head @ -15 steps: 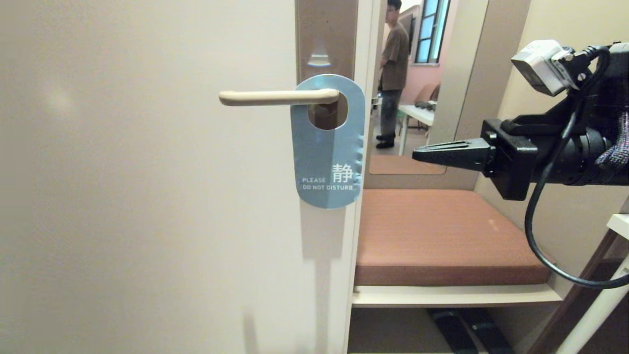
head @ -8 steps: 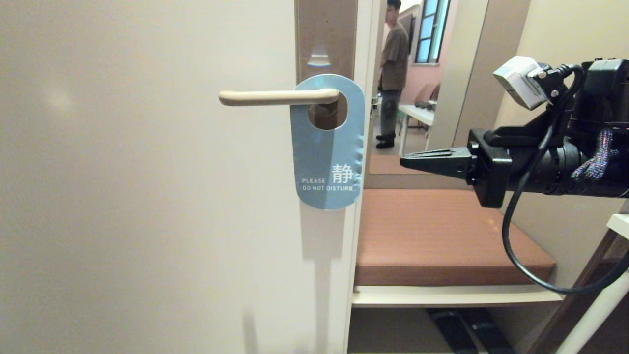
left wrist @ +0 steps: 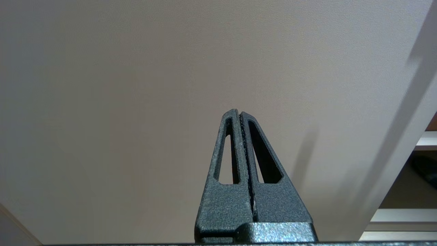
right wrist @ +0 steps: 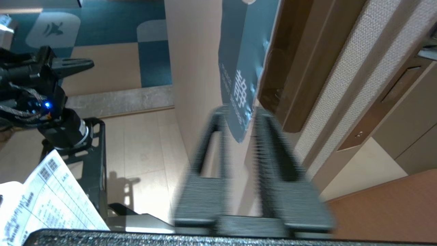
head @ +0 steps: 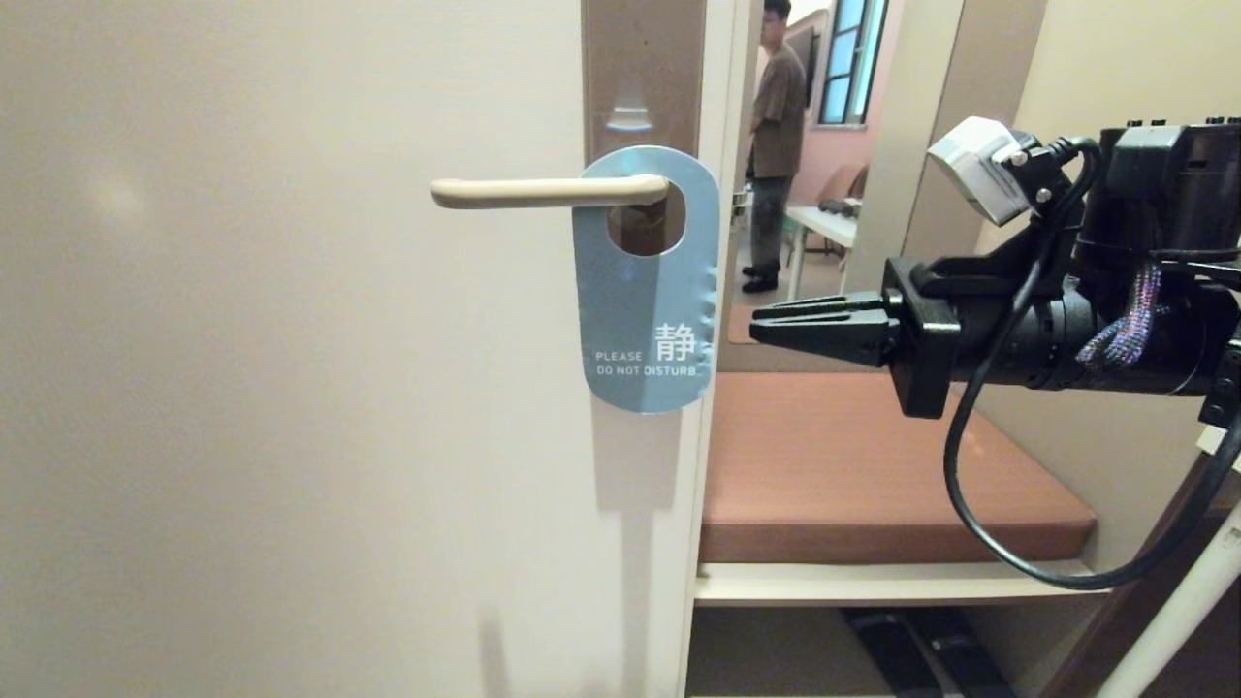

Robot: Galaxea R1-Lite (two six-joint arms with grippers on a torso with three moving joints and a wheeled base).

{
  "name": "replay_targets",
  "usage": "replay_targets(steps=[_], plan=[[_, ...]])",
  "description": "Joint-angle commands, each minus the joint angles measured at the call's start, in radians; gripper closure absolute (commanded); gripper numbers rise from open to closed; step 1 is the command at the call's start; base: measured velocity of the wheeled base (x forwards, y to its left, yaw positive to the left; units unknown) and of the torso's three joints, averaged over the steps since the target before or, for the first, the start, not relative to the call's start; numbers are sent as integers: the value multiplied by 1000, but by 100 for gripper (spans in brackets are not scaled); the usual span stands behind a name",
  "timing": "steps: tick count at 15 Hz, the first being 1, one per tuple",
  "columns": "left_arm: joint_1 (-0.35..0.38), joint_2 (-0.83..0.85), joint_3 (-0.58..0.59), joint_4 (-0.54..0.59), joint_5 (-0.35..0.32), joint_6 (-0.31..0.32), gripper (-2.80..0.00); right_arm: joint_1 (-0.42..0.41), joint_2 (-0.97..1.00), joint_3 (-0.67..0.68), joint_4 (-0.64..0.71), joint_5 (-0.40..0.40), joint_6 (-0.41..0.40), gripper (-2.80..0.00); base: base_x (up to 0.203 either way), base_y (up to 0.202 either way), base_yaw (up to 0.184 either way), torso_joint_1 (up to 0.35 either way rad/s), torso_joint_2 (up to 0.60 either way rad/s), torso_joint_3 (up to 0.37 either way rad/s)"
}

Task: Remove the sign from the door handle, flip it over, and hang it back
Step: Take down the sign

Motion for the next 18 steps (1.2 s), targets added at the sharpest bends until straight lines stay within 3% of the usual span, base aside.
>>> replay_targets(steps=[1, 18], plan=[[0, 0, 0, 0, 0, 0, 0, 1, 6, 3, -2, 5, -1, -280, 0, 0, 0, 0, 0, 0], [0, 0, 0, 0, 0, 0, 0, 34, -5, 3, -3, 6, -4, -280, 0, 0, 0, 0, 0, 0]])
